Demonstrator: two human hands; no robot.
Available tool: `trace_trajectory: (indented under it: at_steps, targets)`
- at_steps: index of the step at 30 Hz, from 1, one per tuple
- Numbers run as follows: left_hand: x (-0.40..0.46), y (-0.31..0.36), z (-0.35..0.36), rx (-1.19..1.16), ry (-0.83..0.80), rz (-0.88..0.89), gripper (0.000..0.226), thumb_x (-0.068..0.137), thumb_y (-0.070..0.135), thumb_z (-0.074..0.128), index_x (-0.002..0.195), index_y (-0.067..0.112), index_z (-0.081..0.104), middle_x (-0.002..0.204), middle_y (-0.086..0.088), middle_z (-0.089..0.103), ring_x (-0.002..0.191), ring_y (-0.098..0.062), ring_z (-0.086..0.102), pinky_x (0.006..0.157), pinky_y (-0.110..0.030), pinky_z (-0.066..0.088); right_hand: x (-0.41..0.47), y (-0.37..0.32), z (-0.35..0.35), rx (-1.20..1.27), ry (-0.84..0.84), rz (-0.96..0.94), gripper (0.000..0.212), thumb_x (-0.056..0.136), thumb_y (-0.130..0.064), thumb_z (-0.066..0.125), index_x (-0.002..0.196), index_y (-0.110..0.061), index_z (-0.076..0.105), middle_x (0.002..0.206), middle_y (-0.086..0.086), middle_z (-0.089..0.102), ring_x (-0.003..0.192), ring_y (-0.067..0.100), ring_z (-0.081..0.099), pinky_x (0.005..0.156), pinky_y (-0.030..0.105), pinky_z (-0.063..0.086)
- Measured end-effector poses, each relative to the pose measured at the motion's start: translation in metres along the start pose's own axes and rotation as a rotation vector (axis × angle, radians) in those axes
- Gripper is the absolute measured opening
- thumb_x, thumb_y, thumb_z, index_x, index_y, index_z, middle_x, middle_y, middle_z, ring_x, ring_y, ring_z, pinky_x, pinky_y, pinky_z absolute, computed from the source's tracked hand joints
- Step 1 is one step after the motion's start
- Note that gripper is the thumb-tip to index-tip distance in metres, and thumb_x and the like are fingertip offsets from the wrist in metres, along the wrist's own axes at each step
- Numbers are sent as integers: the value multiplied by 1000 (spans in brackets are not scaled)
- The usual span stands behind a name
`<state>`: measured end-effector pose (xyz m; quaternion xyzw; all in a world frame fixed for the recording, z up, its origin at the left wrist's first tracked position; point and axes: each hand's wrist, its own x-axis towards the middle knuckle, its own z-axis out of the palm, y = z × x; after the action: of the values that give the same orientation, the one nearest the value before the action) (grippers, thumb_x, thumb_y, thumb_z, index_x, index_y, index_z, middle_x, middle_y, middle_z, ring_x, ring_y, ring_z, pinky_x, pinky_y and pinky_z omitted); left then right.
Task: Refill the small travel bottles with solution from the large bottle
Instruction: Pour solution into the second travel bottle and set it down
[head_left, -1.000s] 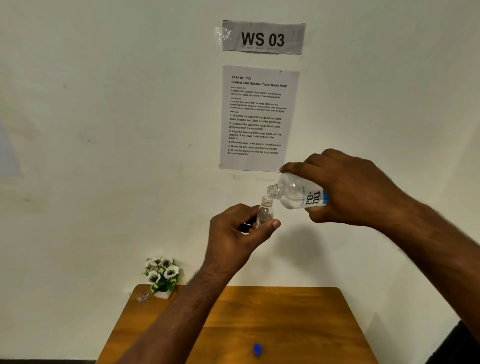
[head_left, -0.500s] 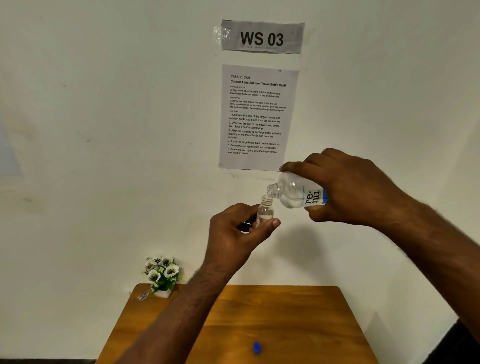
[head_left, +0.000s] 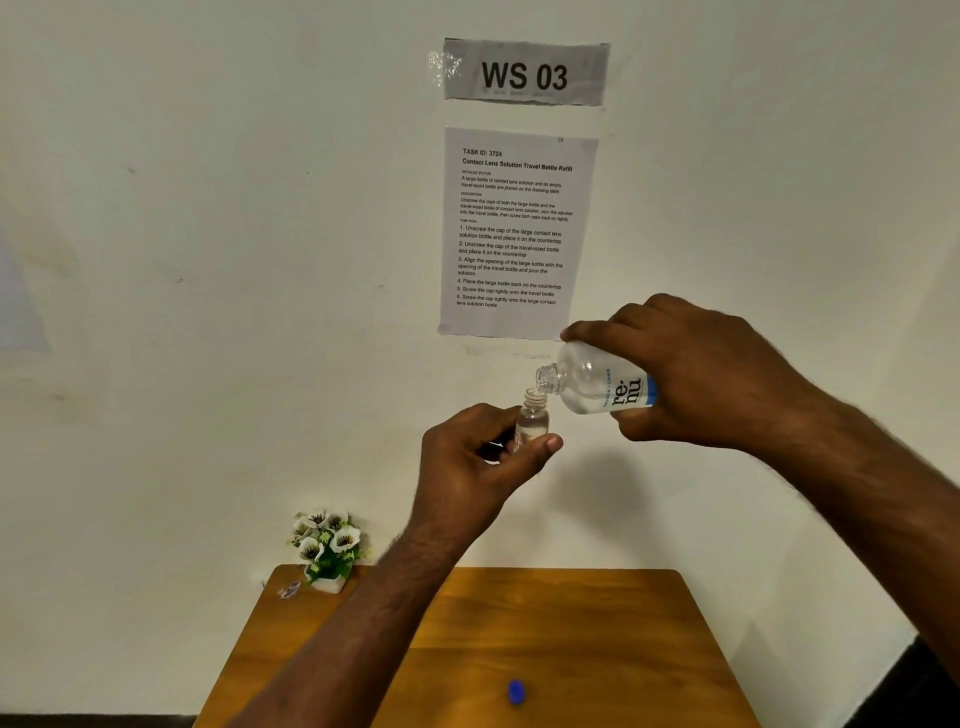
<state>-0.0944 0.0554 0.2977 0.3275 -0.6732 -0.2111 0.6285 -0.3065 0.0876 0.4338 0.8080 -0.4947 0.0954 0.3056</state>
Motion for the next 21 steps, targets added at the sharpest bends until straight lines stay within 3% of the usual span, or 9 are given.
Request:
trace_trajectory:
  at_steps: [14, 21]
  targets:
    - [-2, -3, -1, 16, 2, -7, 36, 81, 48, 80, 105, 22, 82, 85, 6, 77, 79, -18, 73, 67, -34, 61, -7, -3, 16, 93, -24, 66, 85, 67, -49, 74, 142, -45, 35, 113, -14, 61, 98, 16, 54, 62, 31, 51]
    - [-10, -11, 0, -10, 5, -35, 35, 80, 46, 81, 105, 21, 83, 84, 5, 76, 79, -19, 72, 67, -36, 62, -23, -15, 43, 321, -3, 170, 83, 68, -55, 77, 142, -45, 40, 112, -16, 62, 96, 9, 55, 71, 29, 50]
